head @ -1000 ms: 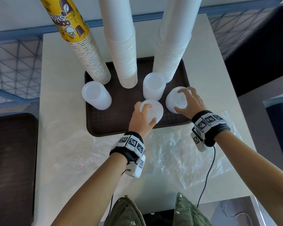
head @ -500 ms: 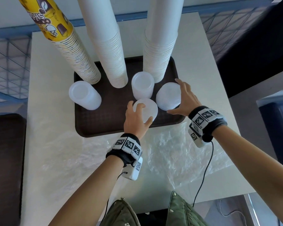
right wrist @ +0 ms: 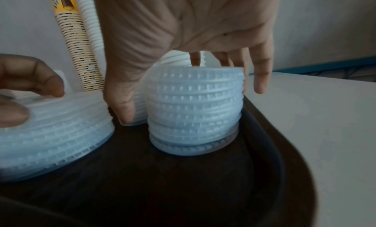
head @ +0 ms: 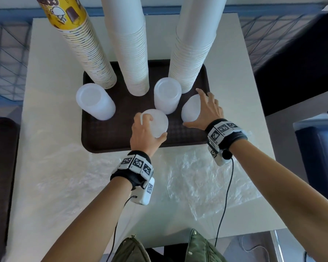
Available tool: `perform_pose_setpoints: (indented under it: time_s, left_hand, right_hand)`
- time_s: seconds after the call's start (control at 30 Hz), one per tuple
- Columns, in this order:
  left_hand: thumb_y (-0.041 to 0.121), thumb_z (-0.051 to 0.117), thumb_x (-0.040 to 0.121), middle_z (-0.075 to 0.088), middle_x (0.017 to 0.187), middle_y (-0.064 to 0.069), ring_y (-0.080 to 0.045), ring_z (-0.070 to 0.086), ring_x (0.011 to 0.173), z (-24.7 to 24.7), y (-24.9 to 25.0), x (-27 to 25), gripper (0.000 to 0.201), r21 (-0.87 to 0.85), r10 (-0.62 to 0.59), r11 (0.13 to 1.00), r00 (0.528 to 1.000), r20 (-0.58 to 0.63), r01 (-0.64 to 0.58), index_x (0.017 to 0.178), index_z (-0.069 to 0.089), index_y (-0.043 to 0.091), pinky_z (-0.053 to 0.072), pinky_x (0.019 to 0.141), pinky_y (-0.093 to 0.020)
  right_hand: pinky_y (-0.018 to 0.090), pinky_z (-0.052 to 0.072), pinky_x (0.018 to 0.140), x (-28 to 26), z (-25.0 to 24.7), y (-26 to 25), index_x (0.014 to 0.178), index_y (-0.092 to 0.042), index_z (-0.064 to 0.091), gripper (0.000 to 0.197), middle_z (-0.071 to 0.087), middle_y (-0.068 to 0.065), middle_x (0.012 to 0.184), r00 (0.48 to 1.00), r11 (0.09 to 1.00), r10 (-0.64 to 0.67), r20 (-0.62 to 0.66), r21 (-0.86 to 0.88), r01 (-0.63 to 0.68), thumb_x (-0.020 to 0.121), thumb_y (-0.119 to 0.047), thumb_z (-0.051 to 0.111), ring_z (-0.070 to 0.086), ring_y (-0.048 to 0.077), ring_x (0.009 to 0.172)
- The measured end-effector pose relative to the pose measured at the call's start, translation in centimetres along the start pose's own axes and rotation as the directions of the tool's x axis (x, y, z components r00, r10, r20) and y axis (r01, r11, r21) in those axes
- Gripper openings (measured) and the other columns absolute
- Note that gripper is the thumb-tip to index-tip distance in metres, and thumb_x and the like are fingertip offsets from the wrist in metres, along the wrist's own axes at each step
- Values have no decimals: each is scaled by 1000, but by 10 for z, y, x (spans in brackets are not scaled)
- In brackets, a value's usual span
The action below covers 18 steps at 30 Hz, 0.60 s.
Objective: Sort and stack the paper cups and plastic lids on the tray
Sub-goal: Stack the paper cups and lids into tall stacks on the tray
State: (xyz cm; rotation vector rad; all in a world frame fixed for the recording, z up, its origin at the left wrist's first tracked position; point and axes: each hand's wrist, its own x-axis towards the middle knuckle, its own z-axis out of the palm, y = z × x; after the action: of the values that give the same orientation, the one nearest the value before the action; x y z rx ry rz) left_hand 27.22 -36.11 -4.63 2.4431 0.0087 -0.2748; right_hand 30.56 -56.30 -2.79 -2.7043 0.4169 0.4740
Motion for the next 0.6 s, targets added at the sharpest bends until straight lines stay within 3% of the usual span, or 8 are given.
perform_pose_setpoints:
  time_s: [0.13, 0.27, 0.37, 0.6]
  left_hand:
    - [30, 79, 67, 38, 128, -9, -33, 49, 110, -11, -19, 0, 60, -31, -13, 999, 999, -33, 12, 112, 45, 10, 42, 66, -33]
    - [29, 79, 66, 38, 129, -10, -34, 50, 108, -16, -28, -2, 59, -41, -14, 999, 999, -51, 12, 111, 47, 9, 41, 66, -32]
    - [28, 78, 67, 39, 129, -12, -34, 50, 108, -17, -30, -3, 57, -38, 5, 999, 998, -55, -7, 110, 48, 7, 42, 66, -32]
    - [30, 78, 67, 38, 130, -12, -35, 51, 106, -18, -31, -2, 56, -16, 20, 1000, 999, -36, -21, 109, 48, 8, 44, 66, -32]
  right_hand:
    - [48, 40, 97, 3, 11, -7, 142, -28, 23, 102, 30, 11, 138, 997, 998, 59, -49, -9, -60, 58, -41, 81, 33, 33, 126]
    - [46, 39, 94, 6, 14, -11, 138, -27, 28, 93, 33, 14, 131, 994, 996, 79, -72, -32, -82, 61, -36, 79, 36, 35, 121]
    - [46, 37, 96, 6, 14, -14, 137, -26, 29, 91, 33, 16, 131, 995, 995, 76, -61, -67, -80, 61, -33, 79, 37, 37, 120]
    - [47, 46, 91, 6, 11, -21, 135, -25, 29, 94, 29, 15, 131, 997, 993, 72, -21, -96, -73, 57, -30, 82, 35, 36, 120]
